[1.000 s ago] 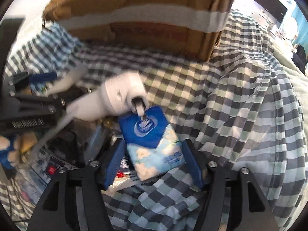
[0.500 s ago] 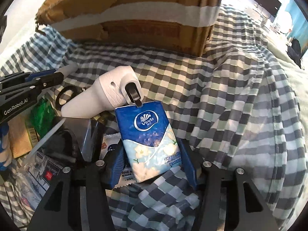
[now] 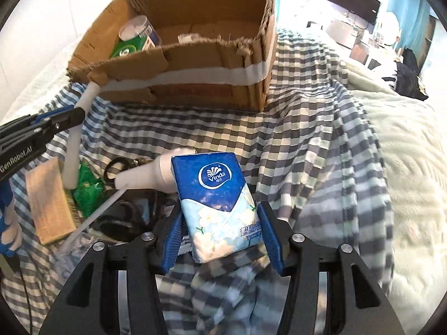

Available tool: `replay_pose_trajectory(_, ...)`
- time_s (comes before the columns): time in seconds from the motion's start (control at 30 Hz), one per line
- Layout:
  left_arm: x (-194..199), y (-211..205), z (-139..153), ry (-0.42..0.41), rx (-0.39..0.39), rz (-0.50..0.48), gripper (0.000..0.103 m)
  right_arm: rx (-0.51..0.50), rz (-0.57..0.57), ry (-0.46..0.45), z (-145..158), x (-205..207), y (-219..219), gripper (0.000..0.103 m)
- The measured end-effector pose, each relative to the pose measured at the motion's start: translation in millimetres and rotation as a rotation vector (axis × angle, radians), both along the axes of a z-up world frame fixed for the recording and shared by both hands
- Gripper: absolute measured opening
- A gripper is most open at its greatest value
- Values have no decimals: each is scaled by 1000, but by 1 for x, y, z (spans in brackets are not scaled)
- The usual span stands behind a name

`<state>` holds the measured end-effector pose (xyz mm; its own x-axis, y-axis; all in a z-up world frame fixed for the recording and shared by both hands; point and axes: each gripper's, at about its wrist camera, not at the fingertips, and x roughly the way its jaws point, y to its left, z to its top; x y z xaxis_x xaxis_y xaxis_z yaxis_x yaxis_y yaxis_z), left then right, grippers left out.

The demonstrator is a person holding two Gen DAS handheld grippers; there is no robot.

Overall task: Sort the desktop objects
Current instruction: 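Lift the white tube with the left gripper while the right carries the tissue pack over the box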

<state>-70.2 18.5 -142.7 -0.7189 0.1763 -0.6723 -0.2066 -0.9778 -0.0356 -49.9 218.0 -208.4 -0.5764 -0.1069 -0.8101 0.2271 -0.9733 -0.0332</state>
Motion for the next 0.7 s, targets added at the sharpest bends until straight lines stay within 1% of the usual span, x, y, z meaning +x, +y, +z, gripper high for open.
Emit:
replay_pose_trajectory(0.03,3,0,5,12,1,-3,17,-18,-5,22,7,6,-5,51)
replay_pose_trajectory(0.07,5,2,7,22,4,-6,17,-32,-10,44,9,11,-28,51)
replay_pose_trajectory(0.23,24,9,31,114,0,-27,17,-119,-59,162,39,28,-26,51)
replay_pose_trajectory(0.33,37,10,49,172,3,-42,17,-136,-85,218,54,40,-27,51)
replay_pose_trajectory(0.53,59,2,80,254,11,-46,16,-170,-115,328,92,66,-27,51)
replay_pose_trajectory(0.6,62,-7,87,270,16,-34,15,-179,-119,357,104,73,-26,51)
replay_pose_trajectory(0.7,60,-25,95,251,73,-16,13,-195,-120,400,120,85,-25,51)
